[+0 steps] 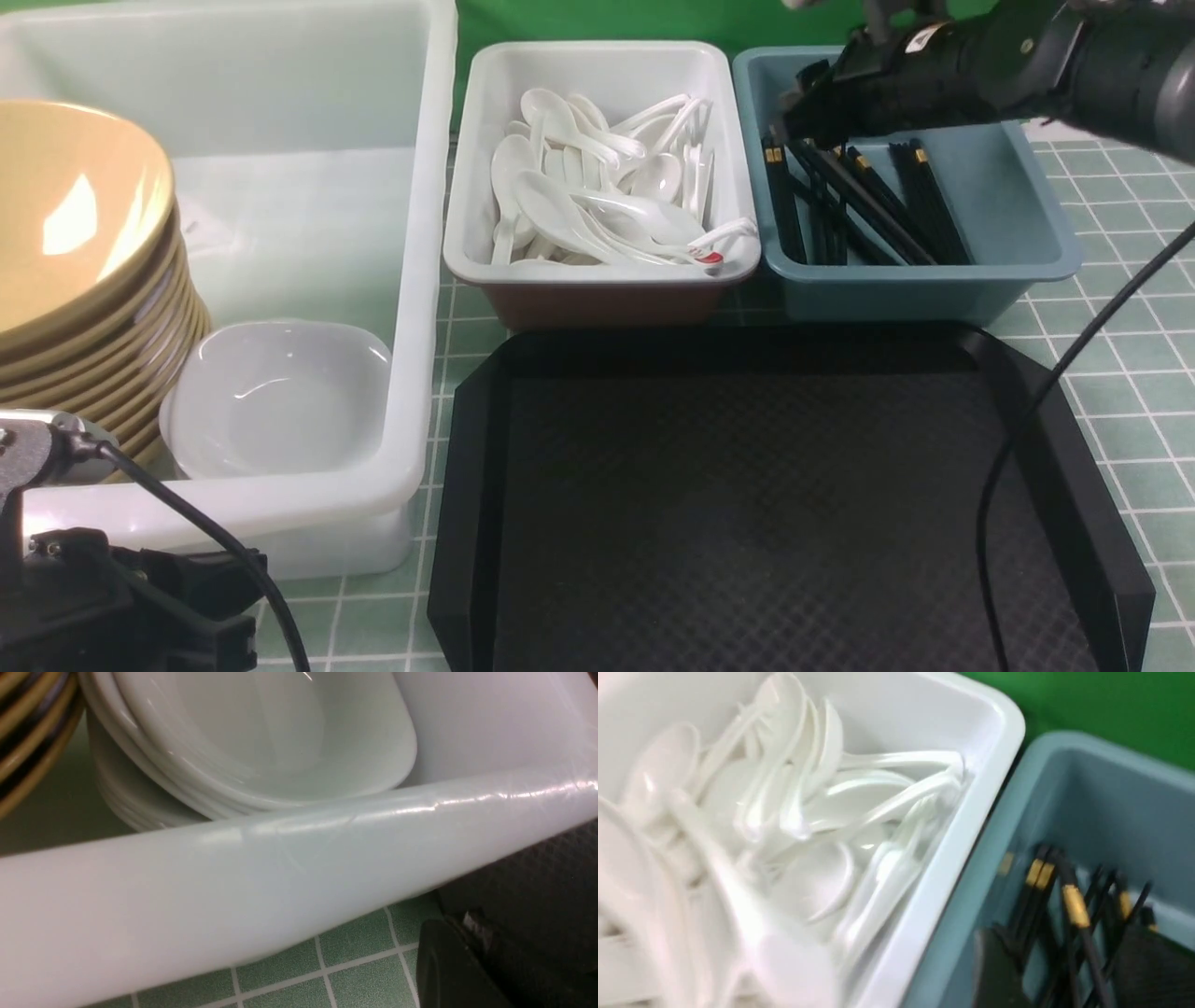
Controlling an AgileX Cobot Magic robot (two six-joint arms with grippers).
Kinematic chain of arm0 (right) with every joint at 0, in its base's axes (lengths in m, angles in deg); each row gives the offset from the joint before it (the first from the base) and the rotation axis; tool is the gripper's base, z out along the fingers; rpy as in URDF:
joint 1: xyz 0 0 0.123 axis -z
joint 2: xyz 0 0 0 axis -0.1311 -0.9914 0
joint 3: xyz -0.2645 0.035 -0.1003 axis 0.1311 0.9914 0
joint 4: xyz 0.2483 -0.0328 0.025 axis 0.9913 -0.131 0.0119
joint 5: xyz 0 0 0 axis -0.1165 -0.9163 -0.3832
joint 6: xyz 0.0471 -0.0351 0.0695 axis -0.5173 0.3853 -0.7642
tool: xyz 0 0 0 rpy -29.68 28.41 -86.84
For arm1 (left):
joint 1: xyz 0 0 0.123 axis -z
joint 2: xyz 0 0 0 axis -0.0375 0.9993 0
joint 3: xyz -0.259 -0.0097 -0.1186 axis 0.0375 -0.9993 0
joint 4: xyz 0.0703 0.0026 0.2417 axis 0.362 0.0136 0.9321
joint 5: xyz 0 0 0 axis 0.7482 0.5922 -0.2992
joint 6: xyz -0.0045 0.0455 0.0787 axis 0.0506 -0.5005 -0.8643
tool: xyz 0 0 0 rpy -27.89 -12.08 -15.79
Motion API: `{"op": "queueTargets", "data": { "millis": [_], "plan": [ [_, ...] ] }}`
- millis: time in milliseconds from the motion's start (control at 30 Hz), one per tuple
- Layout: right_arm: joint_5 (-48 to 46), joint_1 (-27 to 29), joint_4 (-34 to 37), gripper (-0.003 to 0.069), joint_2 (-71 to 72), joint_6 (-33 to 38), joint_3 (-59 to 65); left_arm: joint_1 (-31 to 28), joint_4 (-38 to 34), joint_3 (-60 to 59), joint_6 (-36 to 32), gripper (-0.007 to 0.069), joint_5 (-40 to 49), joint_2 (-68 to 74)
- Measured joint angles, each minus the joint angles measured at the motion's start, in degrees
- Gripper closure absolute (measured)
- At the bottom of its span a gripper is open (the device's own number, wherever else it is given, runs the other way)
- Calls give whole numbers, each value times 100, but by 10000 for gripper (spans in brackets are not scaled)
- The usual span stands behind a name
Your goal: On blue table put chopsticks spoon bowls plates into blue grey white boxes.
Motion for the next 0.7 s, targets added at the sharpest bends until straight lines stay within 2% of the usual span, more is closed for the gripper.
{"op": "queueTargets", "data": {
  "millis": [100, 233, 300, 367, 467, 567, 700],
  "plan": [
    [-755, 0, -5, 295, 573, -95, 0, 0, 0, 0, 0, 620, -15, 0],
    [-1867, 0, -35, 510, 1679, 341, 29, 0, 0, 0, 0, 620, -19, 0],
    [-2134, 0, -35, 589, 2326, 484, 242, 0, 0, 0, 0, 620, -19, 0],
    [-2174, 0, -35, 617, 3009, 517, 604, 0, 0, 0, 0, 620, -21, 0],
    [-1894, 0, -35, 620, 4169, 521, 1463, 0, 0, 0, 0, 620, -21, 0],
    [-1268, -5, -29, 620, 5255, 544, 2623, 0, 0, 0, 0, 620, -21, 0],
    [8, -5, -29, 620, 6808, 848, 4580, 0, 0, 0, 0, 620, -21, 0]
  ]
}}
